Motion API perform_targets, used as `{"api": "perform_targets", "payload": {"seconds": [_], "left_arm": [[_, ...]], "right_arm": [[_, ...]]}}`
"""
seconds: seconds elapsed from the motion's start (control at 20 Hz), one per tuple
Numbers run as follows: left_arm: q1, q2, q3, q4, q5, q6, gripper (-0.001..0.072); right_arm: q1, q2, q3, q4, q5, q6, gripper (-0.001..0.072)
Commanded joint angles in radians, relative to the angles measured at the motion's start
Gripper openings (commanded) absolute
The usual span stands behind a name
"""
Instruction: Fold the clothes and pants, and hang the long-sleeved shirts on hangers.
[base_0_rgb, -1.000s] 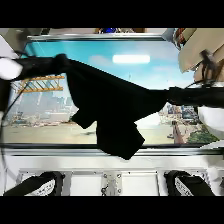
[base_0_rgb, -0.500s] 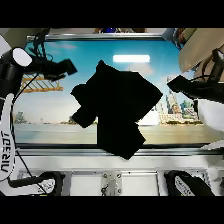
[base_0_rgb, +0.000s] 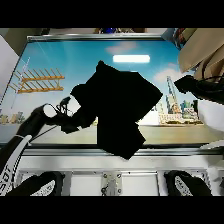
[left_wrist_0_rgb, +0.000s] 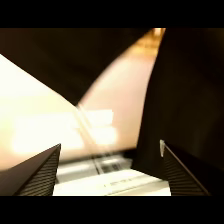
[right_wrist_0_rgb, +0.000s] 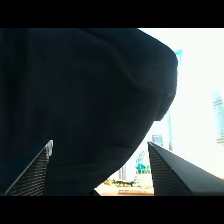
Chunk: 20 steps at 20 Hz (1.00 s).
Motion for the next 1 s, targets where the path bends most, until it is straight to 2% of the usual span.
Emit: {"api": "perform_targets", "payload": {"seconds": [0.0, 0.45, 0.7, 0.85, 0.9, 0.95], "left_arm": [[-0.101, 0.015, -0.11, -0.069, 0.122, 0.005, 0.0682], [-0.254, 0.008, -0.109, -0.071, 0.224, -0.016, 0.0682], [-0.325, -0.14, -0.016, -0.151, 0.206, -0.019, 0.0682], [-0.379, -0.239, 0.076, -0.139, 0.166, -0.018, 0.0681], [-0.391, -0.268, 0.097, -0.139, 0.153, -0.018, 0.0666], [-0.4, -0.288, 0.11, -0.138, 0.142, -0.019, 0.044]], "right_arm": [[-0.001, 0.003, 0.0, 0.008, 0.006, 0.001, 0.0655], [-0.001, 0.003, 0.0, 0.008, 0.018, 0.0, 0.0655], [-0.001, 0.003, 0.0, 0.008, 0.021, 0.0, 0.0655], [-0.001, 0.003, 0.0, 0.007, 0.021, 0.0, 0.0655], [-0.001, 0.003, 0.0, 0.007, 0.021, 0.0, 0.0655], [-0.001, 0.003, 0.0, 0.007, 0.02, 0.0, 0.0655]]}}
